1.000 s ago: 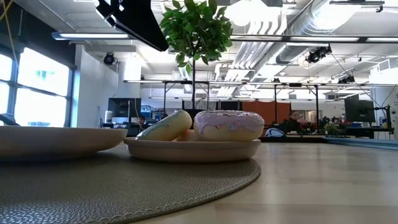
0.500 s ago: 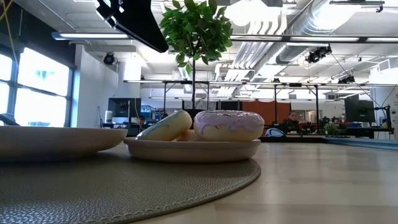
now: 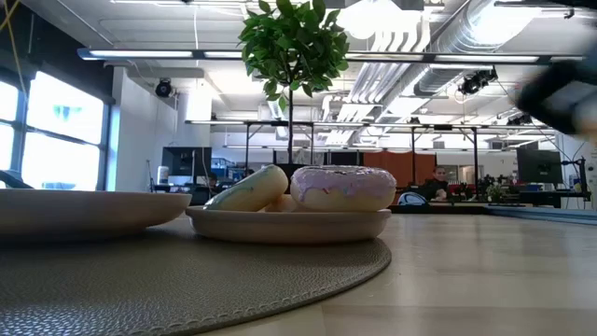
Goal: Pick & Place donuts
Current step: Put the small green donut on the left white plate
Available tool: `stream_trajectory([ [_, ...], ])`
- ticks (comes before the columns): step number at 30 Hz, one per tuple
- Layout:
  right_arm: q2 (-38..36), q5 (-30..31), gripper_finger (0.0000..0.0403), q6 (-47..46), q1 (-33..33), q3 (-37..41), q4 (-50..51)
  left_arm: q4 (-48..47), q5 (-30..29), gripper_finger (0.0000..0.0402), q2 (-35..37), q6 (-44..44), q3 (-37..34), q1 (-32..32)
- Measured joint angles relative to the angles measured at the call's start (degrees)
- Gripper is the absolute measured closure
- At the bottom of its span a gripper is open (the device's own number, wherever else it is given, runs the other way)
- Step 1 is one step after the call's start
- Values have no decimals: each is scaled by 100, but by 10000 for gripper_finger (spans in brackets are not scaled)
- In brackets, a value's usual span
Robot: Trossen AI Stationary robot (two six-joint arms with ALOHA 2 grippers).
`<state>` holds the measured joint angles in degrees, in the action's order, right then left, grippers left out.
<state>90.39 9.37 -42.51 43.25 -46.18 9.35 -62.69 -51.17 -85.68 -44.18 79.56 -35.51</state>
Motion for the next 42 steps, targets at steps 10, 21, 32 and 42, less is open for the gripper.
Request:
stream_trajectory([
  [10,251,1288,394,2285,-1962,-1103,-1422,-2216,242,308,67,-584,1138,-637],
  [21,2738,-1335,392,2501,-3455,-4220,226,-2461,117,356,119,-2679,-360,-1882],
  [32,4489,-2165,376,2526,-3821,-6360,1079,479,38,399,119,-2097,-2291,-1925],
  [42,4581,-1618,382,2609,-4154,-6542,1412,1401,-665,401,119,-1756,-2754,-1790],
])
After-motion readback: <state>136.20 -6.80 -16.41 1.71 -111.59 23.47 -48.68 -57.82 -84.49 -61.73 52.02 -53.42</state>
